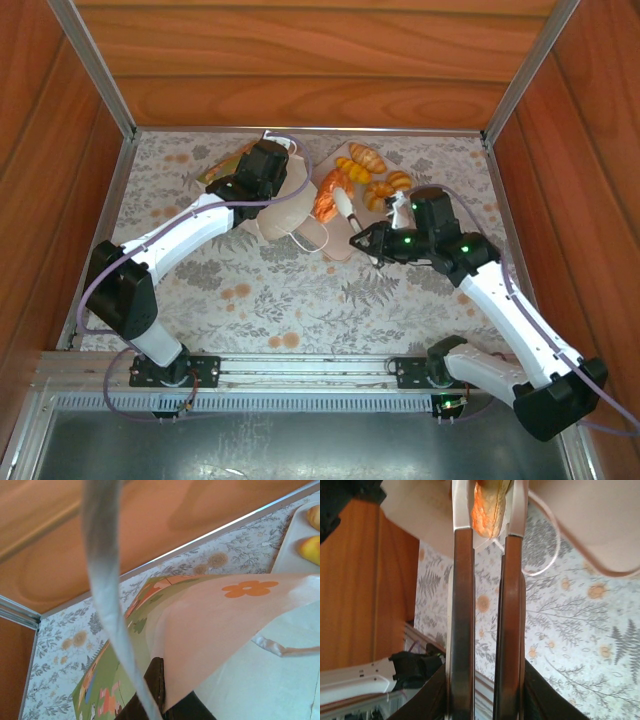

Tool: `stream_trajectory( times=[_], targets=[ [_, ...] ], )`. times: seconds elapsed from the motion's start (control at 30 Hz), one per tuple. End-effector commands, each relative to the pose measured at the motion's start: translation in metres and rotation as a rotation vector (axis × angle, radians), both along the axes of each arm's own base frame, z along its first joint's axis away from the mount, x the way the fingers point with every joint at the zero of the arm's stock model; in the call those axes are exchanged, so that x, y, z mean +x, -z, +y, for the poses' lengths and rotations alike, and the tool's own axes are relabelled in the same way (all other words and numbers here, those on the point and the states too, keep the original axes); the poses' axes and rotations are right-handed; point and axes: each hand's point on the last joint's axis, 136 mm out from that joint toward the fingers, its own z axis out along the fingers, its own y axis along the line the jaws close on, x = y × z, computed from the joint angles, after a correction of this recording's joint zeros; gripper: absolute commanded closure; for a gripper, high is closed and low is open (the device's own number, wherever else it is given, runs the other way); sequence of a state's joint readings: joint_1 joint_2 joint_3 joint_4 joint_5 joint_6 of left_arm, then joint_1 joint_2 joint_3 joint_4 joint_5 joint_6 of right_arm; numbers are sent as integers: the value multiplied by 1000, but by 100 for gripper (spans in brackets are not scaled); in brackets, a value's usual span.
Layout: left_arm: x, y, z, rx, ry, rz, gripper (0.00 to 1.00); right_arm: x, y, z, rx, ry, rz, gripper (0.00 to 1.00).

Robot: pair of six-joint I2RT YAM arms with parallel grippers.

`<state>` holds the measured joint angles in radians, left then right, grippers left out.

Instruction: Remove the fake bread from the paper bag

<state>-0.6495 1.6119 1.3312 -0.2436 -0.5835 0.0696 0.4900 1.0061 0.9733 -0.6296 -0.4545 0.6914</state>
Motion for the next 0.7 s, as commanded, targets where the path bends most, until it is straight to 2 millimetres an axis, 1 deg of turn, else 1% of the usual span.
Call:
stream_trajectory(
  times=[0.0, 0.07, 0.17, 0.3, 0.43, 0.57, 0.67],
  targets=[
    [-2, -2, 3, 9, -19, -2, 100, 6, 0, -18, -34, 51, -23, 68],
    [-3, -3, 3, 8, -17, -3, 100, 13, 4, -28, -54, 85, -21, 68],
    [-3, -3, 3, 8, -13, -1, 100, 23, 18, -38, -93, 123, -4, 68],
    [-3, -3, 2, 6, -11, -2, 100, 37, 39, -43, -125, 151, 25, 68],
    [-4, -4, 2, 3, -7, -2, 100, 49, 53, -35, -107, 130, 41, 69],
    [-4, -3, 2, 4, -8, -1, 100, 62, 63, -26, -81, 111, 52, 68],
    [-4, -3, 1, 4, -6, 1, 100, 70, 73, -23, -89, 105, 71, 68]
  ],
)
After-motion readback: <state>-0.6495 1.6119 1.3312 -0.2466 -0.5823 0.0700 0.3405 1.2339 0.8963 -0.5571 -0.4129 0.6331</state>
